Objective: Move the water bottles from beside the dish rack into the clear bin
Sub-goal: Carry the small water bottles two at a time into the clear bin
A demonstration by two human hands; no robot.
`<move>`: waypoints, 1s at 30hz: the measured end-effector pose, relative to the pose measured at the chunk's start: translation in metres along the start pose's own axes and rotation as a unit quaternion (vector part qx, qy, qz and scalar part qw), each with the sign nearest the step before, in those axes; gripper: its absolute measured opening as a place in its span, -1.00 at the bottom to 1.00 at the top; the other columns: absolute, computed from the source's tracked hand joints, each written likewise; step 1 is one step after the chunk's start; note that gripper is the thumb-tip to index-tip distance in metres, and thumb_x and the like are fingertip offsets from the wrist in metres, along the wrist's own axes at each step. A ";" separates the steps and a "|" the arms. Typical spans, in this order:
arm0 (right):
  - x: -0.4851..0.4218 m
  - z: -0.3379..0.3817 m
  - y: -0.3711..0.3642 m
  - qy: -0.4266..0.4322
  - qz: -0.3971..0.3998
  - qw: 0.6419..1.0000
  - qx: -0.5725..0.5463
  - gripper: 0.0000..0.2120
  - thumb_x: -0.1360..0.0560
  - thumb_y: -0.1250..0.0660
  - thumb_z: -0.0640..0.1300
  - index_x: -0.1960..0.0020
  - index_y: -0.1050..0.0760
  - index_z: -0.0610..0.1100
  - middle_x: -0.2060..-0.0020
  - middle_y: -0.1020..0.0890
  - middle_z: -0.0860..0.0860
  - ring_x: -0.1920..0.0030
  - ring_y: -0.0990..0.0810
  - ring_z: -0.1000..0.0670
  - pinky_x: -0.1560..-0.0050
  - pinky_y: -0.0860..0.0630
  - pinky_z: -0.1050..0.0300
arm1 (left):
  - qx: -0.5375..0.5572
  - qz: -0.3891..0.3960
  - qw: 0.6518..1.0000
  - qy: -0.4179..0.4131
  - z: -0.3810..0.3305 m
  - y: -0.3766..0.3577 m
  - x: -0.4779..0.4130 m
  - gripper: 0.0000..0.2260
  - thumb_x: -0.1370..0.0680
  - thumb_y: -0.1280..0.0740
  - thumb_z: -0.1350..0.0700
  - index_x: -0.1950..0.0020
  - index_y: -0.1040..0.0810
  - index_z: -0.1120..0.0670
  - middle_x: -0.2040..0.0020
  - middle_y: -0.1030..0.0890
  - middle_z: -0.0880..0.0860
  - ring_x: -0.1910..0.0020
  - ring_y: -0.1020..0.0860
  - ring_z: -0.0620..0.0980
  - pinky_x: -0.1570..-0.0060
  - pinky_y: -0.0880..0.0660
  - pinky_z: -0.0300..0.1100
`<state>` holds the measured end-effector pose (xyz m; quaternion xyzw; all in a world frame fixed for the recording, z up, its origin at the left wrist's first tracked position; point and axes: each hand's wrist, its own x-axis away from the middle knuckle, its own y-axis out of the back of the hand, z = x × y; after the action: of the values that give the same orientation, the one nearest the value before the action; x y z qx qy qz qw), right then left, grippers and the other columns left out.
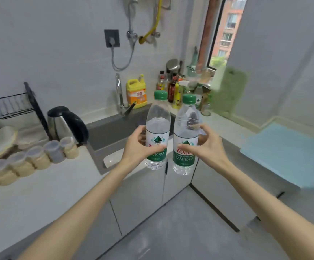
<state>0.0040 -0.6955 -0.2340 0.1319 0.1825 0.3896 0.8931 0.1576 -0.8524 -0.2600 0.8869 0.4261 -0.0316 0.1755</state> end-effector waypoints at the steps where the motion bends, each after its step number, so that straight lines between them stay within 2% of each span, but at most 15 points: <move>1: 0.004 -0.006 0.023 -0.005 -0.017 1.000 0.004 -0.35 -0.19 -0.64 -0.03 -0.21 -0.46 0.01 0.11 -0.72 0.07 0.11 -0.71 0.06 0.04 -0.65 0.01 | 0.006 0.019 1.000 -0.007 -0.007 -0.023 -0.004 -0.45 -0.23 -0.63 0.07 -0.13 -0.48 -0.05 0.00 -0.64 -0.10 0.03 -0.62 -0.13 0.11 -0.56 -0.32; 4: 0.021 -0.019 0.092 -0.015 -0.071 0.997 0.011 -0.38 -0.21 -0.64 -0.12 -0.19 -0.45 0.03 0.19 -0.71 0.13 0.16 -0.70 0.12 0.12 -0.63 0.16 | 0.017 0.080 0.996 -0.033 -0.035 -0.093 -0.013 -0.39 -0.17 -0.63 -0.05 -0.15 -0.49 -0.08 0.00 -0.66 -0.08 0.04 -0.63 -0.10 0.04 -0.60 -0.15; 8: 0.049 -0.027 0.171 -0.027 -0.145 0.988 0.035 -0.36 -0.22 -0.63 -0.19 -0.22 -0.45 -0.03 0.22 -0.70 0.14 0.19 -0.70 0.18 0.18 -0.59 0.31 | 0.043 0.159 0.984 -0.060 -0.075 -0.177 -0.017 -0.39 -0.22 -0.63 0.00 -0.19 -0.47 -0.08 0.04 -0.65 -0.08 0.10 -0.63 -0.14 0.13 -0.56 -0.28; 9: 0.058 -0.031 0.195 -0.034 -0.173 0.984 0.038 -0.36 -0.22 -0.64 -0.19 -0.22 -0.46 -0.03 0.23 -0.71 0.13 0.19 -0.70 0.18 0.17 -0.59 0.30 | 0.049 0.186 0.979 -0.068 -0.087 -0.203 -0.018 -0.41 -0.24 -0.63 0.03 -0.19 -0.46 -0.08 0.05 -0.64 -0.09 0.10 -0.62 -0.14 0.15 -0.55 -0.32; 14: 0.098 -0.042 0.281 -0.061 -0.280 0.955 0.070 -0.35 -0.21 -0.64 -0.14 -0.23 -0.46 -0.03 0.16 -0.74 0.04 0.13 -0.71 0.09 -0.03 -0.63 -0.01 | 0.087 0.285 0.948 -0.114 -0.134 -0.305 -0.018 -0.43 -0.21 -0.64 0.01 -0.15 -0.50 -0.09 0.07 -0.65 -0.08 0.12 -0.63 -0.14 0.19 -0.55 -0.37; 19: 0.139 -0.054 0.359 -0.082 -0.387 0.912 0.107 -0.36 -0.20 -0.65 -0.14 -0.22 -0.48 -0.04 0.15 -0.73 0.09 0.12 -0.71 0.12 -0.01 -0.64 -0.03 | 0.117 0.377 0.907 -0.145 -0.178 -0.410 -0.011 -0.29 -0.08 -0.58 -0.19 -0.19 -0.50 -0.09 0.04 -0.67 -0.03 0.10 -0.65 -0.10 0.09 -0.60 -0.21; 22: 0.161 -0.063 0.404 -0.097 -0.442 0.883 0.125 -0.36 -0.19 -0.65 -0.12 -0.20 -0.48 -0.04 0.13 -0.73 0.09 0.11 -0.71 0.10 -0.02 -0.64 -0.06 | 0.137 0.437 0.874 -0.164 -0.206 -0.471 0.000 -0.40 -0.11 -0.60 -0.15 -0.10 -0.50 -0.19 0.06 -0.66 -0.06 0.10 -0.65 -0.12 0.12 -0.59 -0.26; 24: 0.173 -0.066 0.428 -0.105 -0.470 0.866 0.135 -0.37 -0.20 -0.65 -0.13 -0.20 -0.48 -0.05 0.13 -0.73 0.10 0.11 -0.71 0.12 -0.01 -0.64 -0.05 | 0.151 0.462 0.856 -0.176 -0.223 -0.506 0.006 -0.50 -0.19 -0.63 -0.04 0.00 -0.47 -0.24 0.09 -0.65 -0.12 0.10 -0.64 -0.15 0.13 -0.57 -0.31; 25: 0.179 -0.068 0.443 -0.108 -0.485 0.856 0.140 -0.38 -0.20 -0.65 -0.13 -0.20 -0.49 -0.05 0.13 -0.73 0.10 0.11 -0.71 0.12 -0.01 -0.65 -0.05 | 0.159 0.476 0.846 -0.182 -0.232 -0.526 0.009 -0.51 -0.21 -0.64 -0.01 0.00 -0.48 -0.23 0.08 -0.64 -0.13 0.09 -0.63 -0.15 0.11 -0.57 -0.30; 30: 0.204 -0.078 0.517 -0.129 -0.544 0.816 0.148 -0.38 -0.22 -0.64 -0.17 -0.20 -0.47 -0.05 0.11 -0.73 0.07 0.10 -0.71 0.09 -0.02 -0.65 -0.06 | 0.186 0.536 0.798 -0.203 -0.278 -0.628 0.022 -0.41 -0.13 -0.60 -0.10 -0.11 -0.53 -0.13 0.04 -0.68 -0.10 0.08 -0.65 -0.13 0.03 -0.60 -0.19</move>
<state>-0.2358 -0.1939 -0.1542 0.1905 0.1626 -0.2119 0.9447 -0.3356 -0.3805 -0.1829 0.9625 -0.1764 -0.1908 0.0783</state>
